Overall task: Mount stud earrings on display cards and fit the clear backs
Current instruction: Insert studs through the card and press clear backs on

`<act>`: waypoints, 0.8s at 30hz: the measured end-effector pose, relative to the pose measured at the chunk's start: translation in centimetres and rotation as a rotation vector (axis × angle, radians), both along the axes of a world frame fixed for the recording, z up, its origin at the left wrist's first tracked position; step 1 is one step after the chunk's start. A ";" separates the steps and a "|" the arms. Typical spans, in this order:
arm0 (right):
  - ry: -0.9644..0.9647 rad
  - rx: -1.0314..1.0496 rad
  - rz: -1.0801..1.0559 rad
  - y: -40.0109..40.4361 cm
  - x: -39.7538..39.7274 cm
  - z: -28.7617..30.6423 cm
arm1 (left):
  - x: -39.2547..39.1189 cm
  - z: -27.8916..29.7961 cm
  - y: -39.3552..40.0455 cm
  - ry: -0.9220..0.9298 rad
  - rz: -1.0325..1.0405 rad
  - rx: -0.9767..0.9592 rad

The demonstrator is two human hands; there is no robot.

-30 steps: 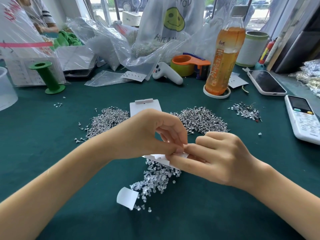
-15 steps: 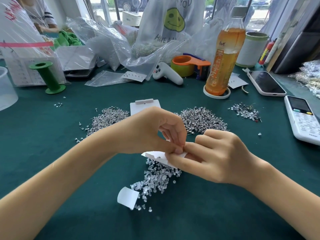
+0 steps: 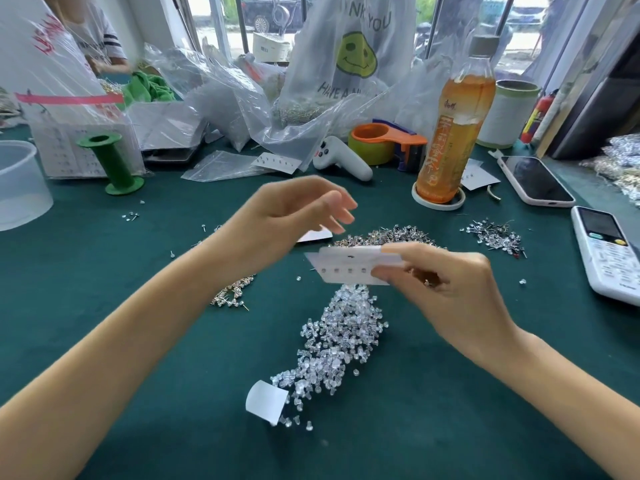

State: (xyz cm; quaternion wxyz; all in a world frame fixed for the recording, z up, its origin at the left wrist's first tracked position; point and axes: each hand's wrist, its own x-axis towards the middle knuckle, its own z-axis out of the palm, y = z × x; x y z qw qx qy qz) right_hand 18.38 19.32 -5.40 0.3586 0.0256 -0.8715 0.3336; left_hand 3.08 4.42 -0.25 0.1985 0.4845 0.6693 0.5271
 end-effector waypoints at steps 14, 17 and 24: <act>-0.401 -0.847 0.036 -0.2 -2.1 0.7 | 0.1 -4.0 -1.3 0.838 0.131 -0.095; -0.425 -0.777 -0.024 0.9 -2.1 1.3 | -0.6 -4.3 -1.4 0.791 0.162 -0.086; -0.350 0.134 -0.337 3.6 -0.6 -0.5 | -2.6 -3.9 -0.1 0.586 0.302 -0.074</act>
